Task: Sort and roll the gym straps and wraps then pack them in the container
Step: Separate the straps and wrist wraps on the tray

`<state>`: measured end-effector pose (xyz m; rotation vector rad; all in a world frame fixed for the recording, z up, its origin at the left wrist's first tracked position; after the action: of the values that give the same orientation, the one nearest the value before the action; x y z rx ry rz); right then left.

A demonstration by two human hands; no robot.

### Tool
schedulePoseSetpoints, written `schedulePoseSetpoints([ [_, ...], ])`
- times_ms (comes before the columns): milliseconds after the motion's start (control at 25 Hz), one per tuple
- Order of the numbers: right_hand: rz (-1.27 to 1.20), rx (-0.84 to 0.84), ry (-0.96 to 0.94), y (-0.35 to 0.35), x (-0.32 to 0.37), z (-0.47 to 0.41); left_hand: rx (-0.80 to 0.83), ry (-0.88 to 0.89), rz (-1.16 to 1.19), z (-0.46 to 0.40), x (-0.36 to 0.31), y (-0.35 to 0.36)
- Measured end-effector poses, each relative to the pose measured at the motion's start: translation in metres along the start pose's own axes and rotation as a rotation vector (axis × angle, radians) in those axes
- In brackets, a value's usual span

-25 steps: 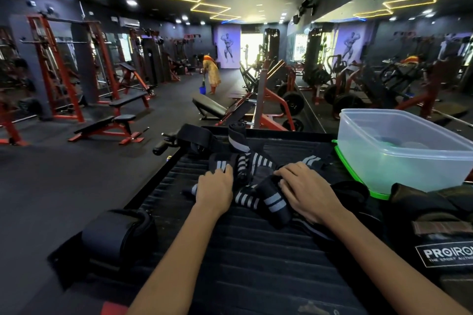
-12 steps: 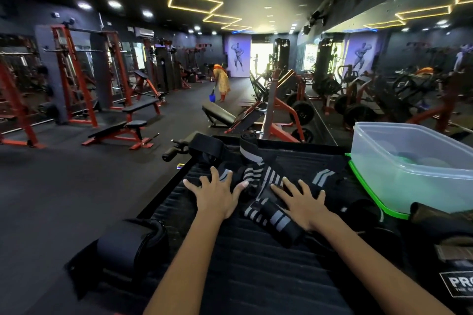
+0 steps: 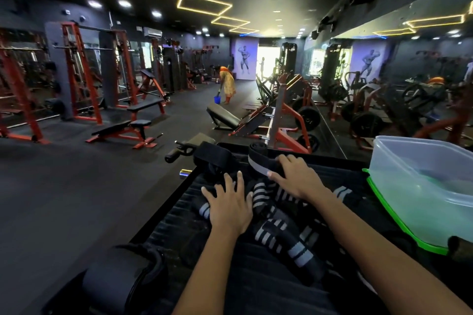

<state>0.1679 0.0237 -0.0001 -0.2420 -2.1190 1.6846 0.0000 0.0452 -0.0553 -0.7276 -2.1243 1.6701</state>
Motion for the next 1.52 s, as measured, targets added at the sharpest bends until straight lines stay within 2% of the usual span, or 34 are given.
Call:
schedulePoseSetpoints([
  [240,-0.031,0.054,0.041,0.029,0.025,-0.038,0.014,0.007,-0.019,0.0,0.0,0.003],
  [320,-0.121,0.032,0.017,0.027,0.018,-0.042,0.009,0.006,-0.02,-0.001,0.001,0.003],
  [440,-0.582,-0.003,0.073,0.002,-0.008,-0.04,0.01,0.013,-0.029,0.0,0.002,0.005],
  [520,-1.052,-0.044,0.268,-0.02,-0.035,-0.032,0.01,0.013,-0.022,-0.001,0.001,0.004],
  [560,-1.206,-0.044,0.389,-0.029,-0.053,-0.026,0.008,0.012,-0.011,-0.001,0.0,0.004],
  [600,-1.205,-0.009,0.487,-0.037,-0.073,-0.018,0.006,0.012,-0.006,0.0,0.0,0.003],
  [680,-0.903,0.113,0.56,-0.048,-0.111,0.002,0.009,0.011,-0.003,0.0,-0.001,0.003],
  [800,-0.311,0.247,0.528,-0.055,-0.151,0.017,0.008,0.002,-0.003,0.0,-0.001,0.003],
  [880,-0.09,0.278,0.481,-0.057,-0.158,0.021,0.005,-0.001,0.011,0.0,-0.002,0.001],
  [1000,0.153,0.263,0.498,-0.054,-0.148,0.026,0.009,-0.006,0.024,0.002,-0.002,-0.001],
  [1120,0.389,0.081,0.462,-0.053,-0.118,0.033,-0.004,-0.009,0.092,0.003,-0.003,-0.004],
  [1160,0.415,0.006,0.4,-0.055,-0.104,0.033,-0.025,-0.012,0.134,0.002,-0.003,-0.006],
  [1240,0.278,-0.041,0.18,-0.055,-0.069,0.024,-0.101,-0.035,0.202,0.001,0.001,-0.011],
  [1360,0.029,0.097,-0.11,-0.041,-0.013,0.006,-0.224,-0.093,0.278,-0.004,0.013,-0.015],
  [1520,-0.138,0.126,-0.258,-0.004,0.058,-0.017,-0.338,-0.224,0.412,-0.004,0.027,-0.017],
])
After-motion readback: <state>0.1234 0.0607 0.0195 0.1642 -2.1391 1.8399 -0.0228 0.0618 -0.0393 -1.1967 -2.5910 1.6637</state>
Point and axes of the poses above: each hand's wrist, its own z-axis away from the middle knuckle, its own y-axis out of the palm, x = y × z, the point moved 2 cm from there along -z, towards the middle knuckle, and after that the axes turned 12 degrees about y, right-handed, at the moved point
